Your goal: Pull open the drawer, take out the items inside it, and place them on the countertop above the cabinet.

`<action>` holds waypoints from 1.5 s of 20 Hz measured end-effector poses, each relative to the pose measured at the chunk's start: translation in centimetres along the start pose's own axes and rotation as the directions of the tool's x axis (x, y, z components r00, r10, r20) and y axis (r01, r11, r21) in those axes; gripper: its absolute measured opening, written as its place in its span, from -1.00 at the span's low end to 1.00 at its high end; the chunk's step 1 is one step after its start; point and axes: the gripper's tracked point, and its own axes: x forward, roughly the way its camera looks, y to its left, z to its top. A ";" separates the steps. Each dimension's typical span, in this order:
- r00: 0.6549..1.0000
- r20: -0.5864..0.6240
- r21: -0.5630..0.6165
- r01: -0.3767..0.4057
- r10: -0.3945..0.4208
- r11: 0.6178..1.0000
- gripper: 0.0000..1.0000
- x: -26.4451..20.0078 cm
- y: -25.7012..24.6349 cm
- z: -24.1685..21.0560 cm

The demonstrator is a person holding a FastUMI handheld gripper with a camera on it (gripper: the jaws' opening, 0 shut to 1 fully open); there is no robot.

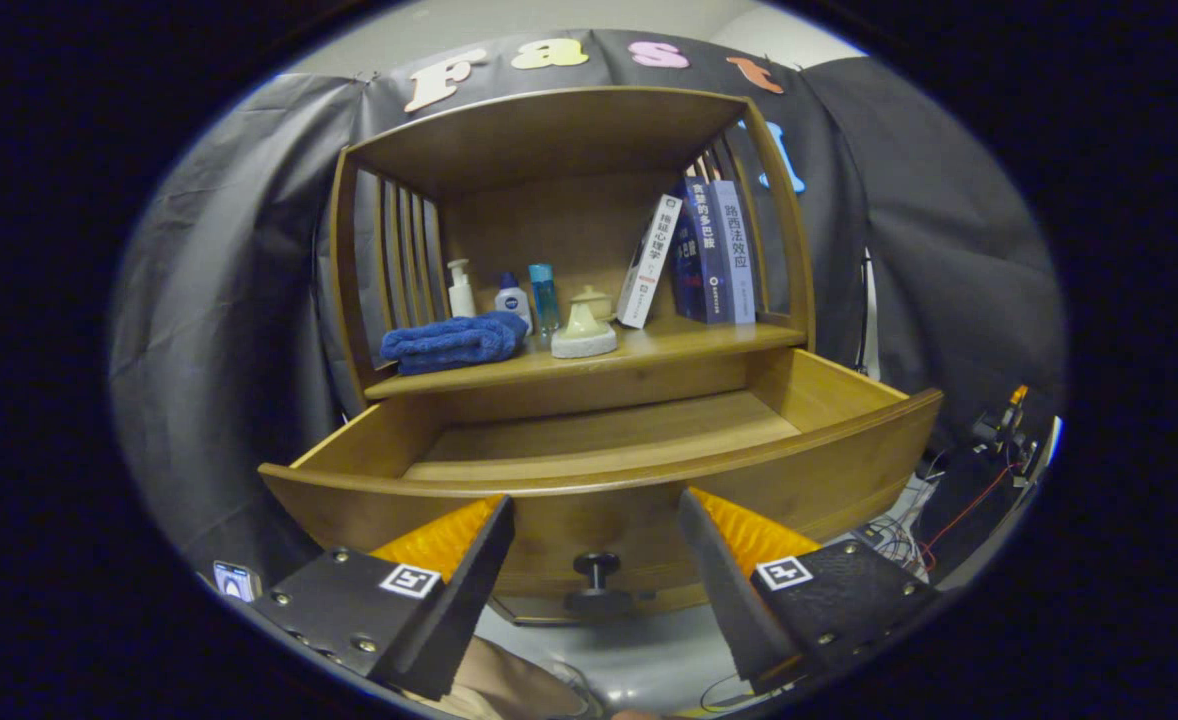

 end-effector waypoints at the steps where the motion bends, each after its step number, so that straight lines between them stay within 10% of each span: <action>1: 1.000 -0.002 -0.003 -0.001 0.001 1.000 0.98 0.1 0.0 0.0; 30: 1.000 0.013 -0.024 -0.013 0.014 1.000 0.98 5.5 0.2 2.1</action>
